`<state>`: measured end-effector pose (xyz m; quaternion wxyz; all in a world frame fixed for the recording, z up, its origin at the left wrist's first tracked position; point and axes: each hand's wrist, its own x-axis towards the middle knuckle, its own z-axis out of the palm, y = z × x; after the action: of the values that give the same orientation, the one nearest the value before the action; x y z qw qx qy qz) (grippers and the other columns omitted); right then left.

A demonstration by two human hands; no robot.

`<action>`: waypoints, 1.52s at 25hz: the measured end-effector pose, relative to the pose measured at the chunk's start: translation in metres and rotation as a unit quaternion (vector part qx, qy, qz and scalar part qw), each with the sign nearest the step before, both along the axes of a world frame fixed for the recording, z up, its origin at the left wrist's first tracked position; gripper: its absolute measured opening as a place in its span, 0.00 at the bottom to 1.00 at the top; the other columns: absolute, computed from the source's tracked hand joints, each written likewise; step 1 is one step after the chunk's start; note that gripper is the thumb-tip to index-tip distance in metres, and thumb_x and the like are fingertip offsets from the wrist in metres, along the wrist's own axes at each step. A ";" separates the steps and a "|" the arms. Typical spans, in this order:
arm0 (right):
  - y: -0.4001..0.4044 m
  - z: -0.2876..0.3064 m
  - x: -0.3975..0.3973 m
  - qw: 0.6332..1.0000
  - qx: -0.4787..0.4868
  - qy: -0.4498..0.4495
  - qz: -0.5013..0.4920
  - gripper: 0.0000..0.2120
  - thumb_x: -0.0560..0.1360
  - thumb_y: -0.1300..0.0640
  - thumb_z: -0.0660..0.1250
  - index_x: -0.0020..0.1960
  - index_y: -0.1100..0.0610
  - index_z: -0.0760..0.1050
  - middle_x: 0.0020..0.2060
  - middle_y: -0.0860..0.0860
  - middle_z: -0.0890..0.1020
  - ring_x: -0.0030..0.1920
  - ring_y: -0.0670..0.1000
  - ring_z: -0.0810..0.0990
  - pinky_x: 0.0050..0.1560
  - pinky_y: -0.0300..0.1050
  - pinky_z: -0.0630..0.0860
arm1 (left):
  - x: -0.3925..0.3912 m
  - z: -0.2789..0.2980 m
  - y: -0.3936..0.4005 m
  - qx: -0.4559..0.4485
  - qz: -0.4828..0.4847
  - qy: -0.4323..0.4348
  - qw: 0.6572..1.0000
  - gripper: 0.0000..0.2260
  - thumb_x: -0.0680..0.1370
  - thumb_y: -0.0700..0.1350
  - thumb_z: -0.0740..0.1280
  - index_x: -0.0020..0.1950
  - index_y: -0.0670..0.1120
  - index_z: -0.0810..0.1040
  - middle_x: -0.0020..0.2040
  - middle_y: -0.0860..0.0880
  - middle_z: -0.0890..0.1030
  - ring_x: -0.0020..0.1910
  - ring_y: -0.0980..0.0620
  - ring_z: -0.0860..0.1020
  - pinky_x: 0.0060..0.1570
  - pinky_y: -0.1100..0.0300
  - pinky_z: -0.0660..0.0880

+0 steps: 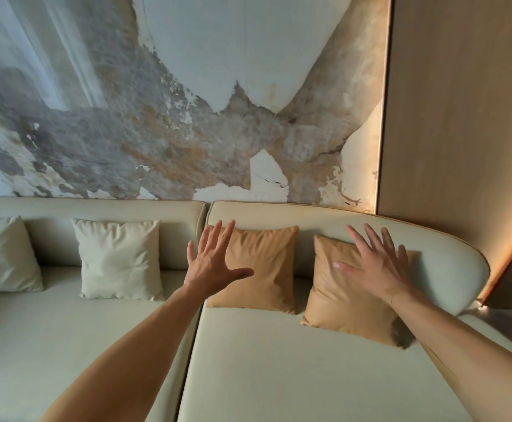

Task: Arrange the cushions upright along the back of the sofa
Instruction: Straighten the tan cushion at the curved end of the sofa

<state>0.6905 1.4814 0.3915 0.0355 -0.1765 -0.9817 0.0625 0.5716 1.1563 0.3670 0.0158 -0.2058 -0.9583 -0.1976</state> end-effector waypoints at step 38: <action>0.241 -0.019 0.150 0.988 -0.042 0.018 -0.149 0.43 0.67 0.24 0.52 0.78 0.40 0.47 0.79 0.49 0.53 0.78 0.57 0.51 0.71 0.69 0.55 | 0.024 -0.024 0.251 0.029 -0.097 0.010 0.995 0.52 0.65 0.72 0.68 0.77 0.63 0.37 0.81 0.51 0.45 0.79 0.45 0.52 0.73 0.36 0.54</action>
<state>0.8410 1.7225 0.3729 0.0544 -0.3212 -0.9401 0.1005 0.5955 1.4073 0.3432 0.0119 -0.2988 -0.9275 -0.2241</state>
